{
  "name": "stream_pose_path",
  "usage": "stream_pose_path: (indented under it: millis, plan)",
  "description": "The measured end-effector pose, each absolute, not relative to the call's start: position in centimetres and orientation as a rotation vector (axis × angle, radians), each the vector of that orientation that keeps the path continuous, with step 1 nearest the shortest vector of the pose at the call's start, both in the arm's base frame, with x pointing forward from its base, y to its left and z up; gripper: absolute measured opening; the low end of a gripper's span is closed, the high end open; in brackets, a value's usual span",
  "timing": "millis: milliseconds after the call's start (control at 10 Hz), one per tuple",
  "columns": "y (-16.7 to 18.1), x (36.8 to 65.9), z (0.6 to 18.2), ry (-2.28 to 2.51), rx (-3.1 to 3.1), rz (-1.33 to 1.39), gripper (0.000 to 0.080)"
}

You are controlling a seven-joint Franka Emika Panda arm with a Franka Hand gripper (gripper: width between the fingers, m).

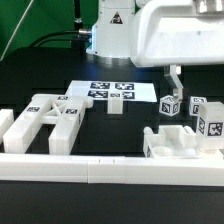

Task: Assemble chair

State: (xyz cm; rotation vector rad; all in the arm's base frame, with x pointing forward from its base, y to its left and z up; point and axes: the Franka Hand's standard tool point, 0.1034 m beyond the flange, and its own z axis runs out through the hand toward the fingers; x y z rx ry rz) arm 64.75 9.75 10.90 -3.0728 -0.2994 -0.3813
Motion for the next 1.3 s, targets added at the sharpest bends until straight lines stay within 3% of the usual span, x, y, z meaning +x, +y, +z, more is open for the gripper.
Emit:
stream_pose_path:
  millis: [200, 1000, 1100, 1200, 1300]
  plan:
    - [10.1, 64.0, 10.3, -0.278, -3.088, -0.140, 0.0649]
    - [10.5, 64.4, 9.1, -0.241, -3.085, -0.140, 0.0623]
    - [10.6, 64.5, 9.1, -0.245, -3.085, -0.148, 0.0428]
    - [10.7, 64.5, 9.1, -0.248, -3.085, -0.153, 0.0428]
    - [10.7, 64.6, 9.1, -0.240, -3.085, -0.159, 0.0284]
